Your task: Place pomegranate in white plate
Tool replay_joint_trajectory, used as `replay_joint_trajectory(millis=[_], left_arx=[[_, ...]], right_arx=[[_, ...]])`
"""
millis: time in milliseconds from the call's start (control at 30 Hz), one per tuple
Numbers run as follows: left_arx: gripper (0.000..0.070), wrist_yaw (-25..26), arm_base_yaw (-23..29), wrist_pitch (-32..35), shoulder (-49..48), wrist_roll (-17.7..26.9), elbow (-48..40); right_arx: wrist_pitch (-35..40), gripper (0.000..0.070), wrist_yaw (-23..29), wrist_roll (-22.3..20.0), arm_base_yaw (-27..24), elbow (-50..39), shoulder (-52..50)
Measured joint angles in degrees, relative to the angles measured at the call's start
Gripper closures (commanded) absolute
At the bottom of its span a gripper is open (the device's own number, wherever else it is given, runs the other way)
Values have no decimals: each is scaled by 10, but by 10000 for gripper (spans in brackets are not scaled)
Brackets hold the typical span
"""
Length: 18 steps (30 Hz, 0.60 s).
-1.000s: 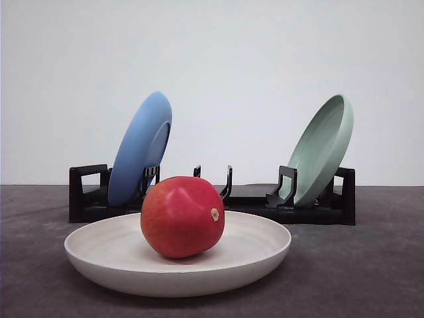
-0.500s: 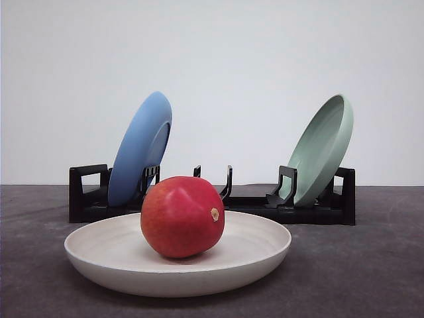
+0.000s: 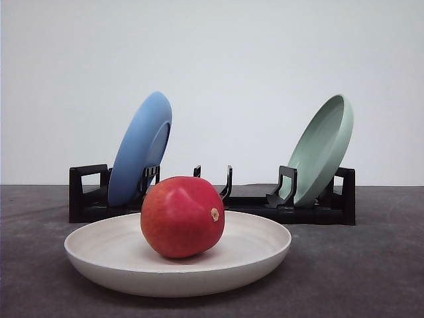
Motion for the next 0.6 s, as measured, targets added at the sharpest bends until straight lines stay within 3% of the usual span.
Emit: replay_joint_trajectory(millis=[600], left_arx=[[677,0,0,0,0,0,0]], right_arx=[[0,674,0,0,0,0,0]])
